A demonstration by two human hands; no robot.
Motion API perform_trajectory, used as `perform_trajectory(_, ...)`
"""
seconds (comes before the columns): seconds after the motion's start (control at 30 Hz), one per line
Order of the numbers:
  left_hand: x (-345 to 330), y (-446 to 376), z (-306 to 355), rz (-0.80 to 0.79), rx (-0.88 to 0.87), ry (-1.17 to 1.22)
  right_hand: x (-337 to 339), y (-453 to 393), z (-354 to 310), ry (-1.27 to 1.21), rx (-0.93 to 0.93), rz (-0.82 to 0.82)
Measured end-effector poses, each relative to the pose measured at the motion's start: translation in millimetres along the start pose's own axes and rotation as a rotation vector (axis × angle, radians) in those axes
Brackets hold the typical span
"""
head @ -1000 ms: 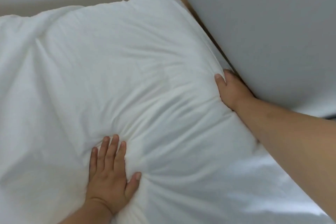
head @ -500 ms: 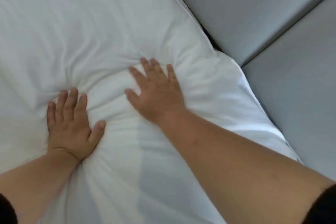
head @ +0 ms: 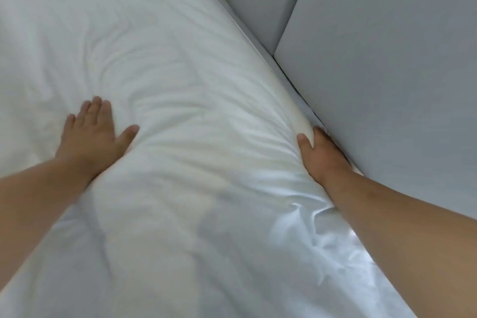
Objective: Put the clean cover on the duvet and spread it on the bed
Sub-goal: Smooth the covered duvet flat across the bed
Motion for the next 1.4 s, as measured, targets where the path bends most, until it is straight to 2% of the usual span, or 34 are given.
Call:
perform_trajectory(0.1,-2.1,62.0,40.1,-0.088,0.032,-0.05,22.5,38.6,-7.7,0.027,-0.206,0.085)
perform_trajectory(0.13,-3.9,80.3,54.5,-0.108,0.034,-0.058,29.7,56.9,-30.0,0.032,-0.185,0.147)
perform_trajectory(0.17,-6.1,95.6,65.4,-0.123,0.039,-0.062,30.6,77.2,-66.8,0.034,-0.068,0.212)
perform_trajectory(0.23,-12.5,127.5,87.8,-0.16,0.029,-0.081,1.7,139.0,-160.7,0.038,0.355,0.2)
perform_trajectory(0.3,-11.1,163.6,118.5,-0.098,-0.065,-0.063,-62.2,216.4,-231.0,0.099,0.723,-0.015)
perform_trajectory(0.37,-8.3,205.6,156.5,-0.01,-0.191,0.004,-123.5,268.2,-244.8,0.235,0.854,-0.253)
perform_trajectory(0.43,-25.4,244.2,181.6,-0.081,-0.238,0.021,-142.7,255.2,-215.5,0.285,0.764,-0.27)
perform_trajectory(0.5,-52.0,288.2,196.2,-0.234,-0.222,0.0,-119.6,211.7,-146.6,0.274,0.579,-0.112)
perform_trajectory(0.6,-73.3,339.8,218.6,-0.306,-0.271,0.056,-51.4,144.3,7.4,0.217,0.251,0.056)
perform_trajectory(0.67,-78.3,354.5,225.0,-0.309,-0.261,0.073,-12.1,130.4,112.3,0.166,0.074,0.071)
perform_trajectory(0.73,-80.2,358.4,222.8,-0.31,-0.235,0.058,5.9,141.1,187.2,0.073,-0.067,0.058)
perform_trajectory(0.87,-81.5,376.4,217.9,-0.383,-0.289,0.04,2.7,177.4,265.1,0.026,-0.255,0.059)
perform_trajectory(0.97,-73.4,398.0,216.4,-0.343,-0.335,0.084,-3.0,207.7,321.4,0.01,-0.408,0.022)
perform_trajectory(1.07,-73.3,408.8,213.5,-0.394,-0.331,0.063,5.2,231.3,347.7,-0.01,-0.523,0.008)
perform_trajectory(1.13,-66.4,400.5,214.8,-0.392,-0.321,0.052,22.5,242.0,325.6,-0.014,-0.597,0.099)
perform_trajectory(1.2,-43.6,379.0,216.1,-0.296,-0.32,0.092,33.3,250.8,258.5,-0.029,-0.511,0.21)
perform_trajectory(1.27,-19.3,353.4,216.0,-0.184,-0.351,0.078,23.2,257.7,150.7,-0.071,-0.161,0.251)
perform_trajectory(1.33,-5.8,333.4,212.3,-0.138,-0.366,0.033,-14.5,268.3,34.3,-0.059,0.204,0.123)
perform_trajectory(1.4,-7.6,327.1,201.4,-0.18,-0.35,-0.012,-56.6,274.8,-56.8,0.047,0.43,-0.039)
Point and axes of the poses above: each hand's wrist, its own y-axis away from the middle knuckle, its own x-axis out of the back of the hand, z = x × y, the point moved 10 cm from there along -y, towards the middle knuckle, and after that the axes turned 8 degrees about -x, right-handed, at the moved point
